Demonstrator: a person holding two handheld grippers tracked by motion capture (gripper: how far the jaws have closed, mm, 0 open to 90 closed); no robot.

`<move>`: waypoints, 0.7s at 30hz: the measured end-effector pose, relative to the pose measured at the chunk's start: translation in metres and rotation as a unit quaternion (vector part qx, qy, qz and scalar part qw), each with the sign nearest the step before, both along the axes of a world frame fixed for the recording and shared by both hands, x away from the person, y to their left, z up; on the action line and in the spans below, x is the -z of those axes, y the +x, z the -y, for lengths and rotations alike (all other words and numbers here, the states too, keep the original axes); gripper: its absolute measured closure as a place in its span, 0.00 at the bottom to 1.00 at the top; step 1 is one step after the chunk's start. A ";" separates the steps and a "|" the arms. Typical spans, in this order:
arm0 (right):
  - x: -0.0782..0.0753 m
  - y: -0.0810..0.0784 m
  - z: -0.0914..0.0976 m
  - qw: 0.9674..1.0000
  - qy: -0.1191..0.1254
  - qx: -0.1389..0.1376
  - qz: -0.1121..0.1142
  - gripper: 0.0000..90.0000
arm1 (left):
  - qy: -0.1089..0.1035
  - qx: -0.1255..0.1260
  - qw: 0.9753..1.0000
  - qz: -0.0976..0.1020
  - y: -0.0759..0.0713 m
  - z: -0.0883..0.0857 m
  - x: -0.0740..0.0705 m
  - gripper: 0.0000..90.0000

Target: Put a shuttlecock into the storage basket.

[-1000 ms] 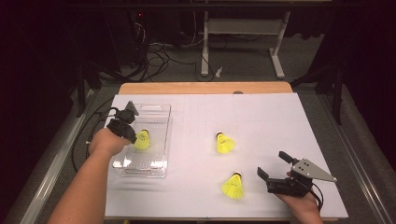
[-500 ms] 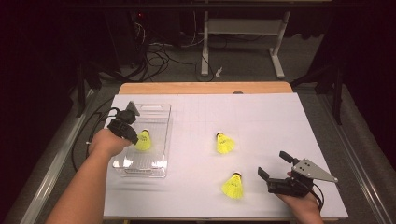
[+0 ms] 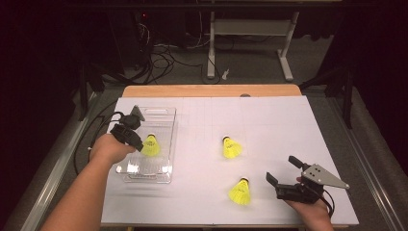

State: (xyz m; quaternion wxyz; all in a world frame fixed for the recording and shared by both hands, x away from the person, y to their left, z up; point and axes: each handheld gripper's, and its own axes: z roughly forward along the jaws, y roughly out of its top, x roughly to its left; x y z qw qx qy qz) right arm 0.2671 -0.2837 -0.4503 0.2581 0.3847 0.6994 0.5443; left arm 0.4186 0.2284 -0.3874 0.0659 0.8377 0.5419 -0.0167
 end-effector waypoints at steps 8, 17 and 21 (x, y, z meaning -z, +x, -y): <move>0.000 0.000 0.000 1.000 -0.001 -0.001 0.001 0.00 | 0.005 0.023 1.000 -0.008 -0.010 0.007 -0.007 0.74; 0.000 0.001 -0.002 1.000 -0.003 -0.002 0.000 0.00 | 0.014 0.030 0.999 -0.007 -0.019 0.012 -0.012 0.68; 0.000 0.000 -0.002 1.000 -0.003 -0.004 0.000 0.00 | 0.003 0.029 1.000 -0.011 -0.023 0.013 -0.014 0.65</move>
